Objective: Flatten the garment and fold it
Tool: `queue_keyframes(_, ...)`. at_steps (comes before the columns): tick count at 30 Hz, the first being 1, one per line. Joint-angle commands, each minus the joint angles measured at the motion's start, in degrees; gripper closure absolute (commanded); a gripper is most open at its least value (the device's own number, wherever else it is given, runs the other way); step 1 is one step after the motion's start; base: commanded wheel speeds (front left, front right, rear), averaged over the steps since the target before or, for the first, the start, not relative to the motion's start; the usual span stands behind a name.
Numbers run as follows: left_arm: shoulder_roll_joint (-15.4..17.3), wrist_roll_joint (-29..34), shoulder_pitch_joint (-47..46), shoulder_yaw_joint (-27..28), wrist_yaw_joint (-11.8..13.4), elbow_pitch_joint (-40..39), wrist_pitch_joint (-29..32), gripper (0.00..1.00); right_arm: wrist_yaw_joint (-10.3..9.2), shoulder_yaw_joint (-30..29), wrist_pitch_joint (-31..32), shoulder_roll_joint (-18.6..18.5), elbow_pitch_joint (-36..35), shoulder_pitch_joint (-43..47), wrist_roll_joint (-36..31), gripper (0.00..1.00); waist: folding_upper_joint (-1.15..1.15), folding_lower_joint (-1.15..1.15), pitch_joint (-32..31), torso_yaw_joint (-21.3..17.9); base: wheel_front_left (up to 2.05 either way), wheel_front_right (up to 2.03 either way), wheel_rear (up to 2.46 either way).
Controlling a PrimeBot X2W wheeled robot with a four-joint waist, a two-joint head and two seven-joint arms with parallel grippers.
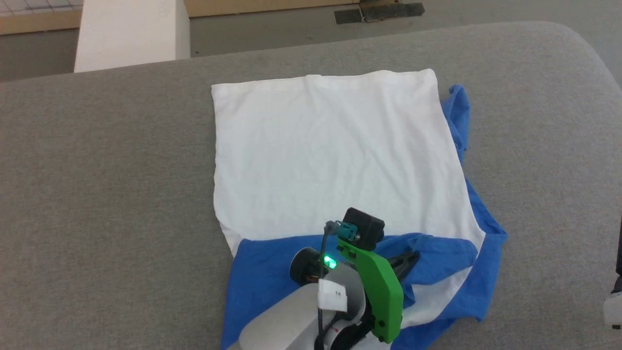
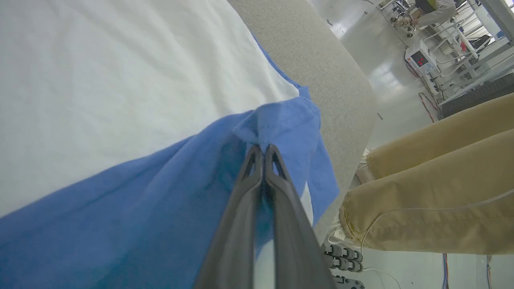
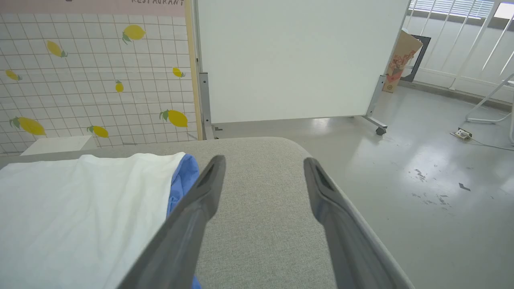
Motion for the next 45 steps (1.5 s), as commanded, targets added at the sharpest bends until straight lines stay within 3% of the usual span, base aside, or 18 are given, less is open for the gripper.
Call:
queue_keyframes(1, -0.29, -1.41, -2.83, -2.10, 1.18, 4.06, -2.85, 1.00, -0.09, 0.89, -0.51, 0.07, 0.70, -1.66, 0.22, 0.00, 0.00, 0.00, 3.38, -3.12, 0.00, 0.00, 0.00)
queue_keyframes(2, -0.30, -2.02, -3.40, -2.93, 1.69, 5.47, -3.67, 0.99, -0.09, 1.14, -0.58, 0.07, 0.91, -1.93, 0.19, 0.00, 0.00, 0.00, 3.70, -3.35, 0.00, 0.00, 0.00)
queue_keyframes(3, -0.30, -2.90, -4.08, -3.91, 2.31, 7.02, -4.58, 0.64, -0.09, 1.44, -0.68, 0.07, 1.16, -2.25, 0.18, 0.00, 0.00, 0.00, 4.05, -3.61, 0.00, 0.00, 0.00)
queue_keyframes(4, -0.31, -3.48, -4.65, -4.79, 2.77, 8.19, -5.18, 0.51, -0.09, 1.63, -0.77, 0.07, 1.37, -2.49, 0.16, 0.00, 0.00, 0.00, 4.24, -3.75, 0.00, 0.00, 0.00)
queue_keyframes(6, -0.31, -4.53, -5.95, -6.85, 3.40, 10.17, -6.47, 0.00, -0.09, 1.89, -0.94, 0.07, 1.79, -2.92, 0.07, 0.00, 0.00, 0.00, 4.47, -3.91, 0.00, 0.00, 0.00)
queue_keyframes(13, -0.32, -10.20, -10.60, -10.27, 3.01, 8.20, -13.62, 0.00, -0.09, 0.79, -0.72, 0.07, 2.62, -2.56, -0.45, 0.00, 0.00, 0.00, 2.07, -1.51, 0.00, 0.00, 0.00)
queue_keyframes(18, -0.30, -10.89, -13.75, -7.86, 3.88, 5.39, -20.81, 0.00, -0.09, 0.52, -0.14, 0.07, 2.16, -1.11, -0.74, 0.00, 0.00, 0.00, -1.42, 1.19, 0.00, 0.00, 0.00)
queue_keyframes(21, 2.01, -9.32, -14.29, -4.65, 5.84, 3.28, -24.14, 0.00, -0.09, 0.50, 0.46, 0.07, 1.71, 0.07, -0.92, 0.00, 0.00, 0.00, -3.29, 2.85, 0.00, 0.00, 0.00)
queue_keyframes(26, 11.33, -4.18, -12.08, 2.78, 11.85, -3.46, -26.03, 0.00, -0.09, 1.33, 1.31, 0.07, 1.19, 1.74, -0.63, 0.00, 0.00, 0.00, -4.96, 5.21, 0.00, 0.00, 0.00)
queue_keyframes(31, 21.89, 2.78, -2.95, 14.48, 18.87, -15.79, -26.16, 0.00, -0.09, 1.74, 1.53, 0.07, 1.23, 2.87, -0.33, 0.00, 0.00, 0.00, -6.30, 6.82, 0.00, 0.00, 0.00)
queue_keyframes(35, 27.00, 6.93, 6.94, 21.42, 23.00, -24.25, -26.17, 0.00, -0.09, 2.24, 1.60, 0.07, 1.58, 3.89, -0.10, 0.00, 0.00, 0.00, -7.38, 7.48, 0.00, 0.00, 0.00)
queue_keyframes(41, 27.92, 12.22, 21.76, 27.68, 26.57, -33.56, -26.18, 0.00, -0.09, 2.93, 1.29, 0.07, 2.49, 5.20, 0.72, 0.00, 0.00, 0.00, -8.35, 8.01, 0.00, 0.00, 0.00)
queue_keyframes(45, 26.58, 16.84, 28.38, 28.72, 26.37, -35.67, -26.18, 0.00, -0.09, 2.94, 0.60, 0.07, 3.61, 5.93, 1.52, 0.00, 0.00, 0.00, -8.33, 8.29, 0.00, 0.00, 0.00)
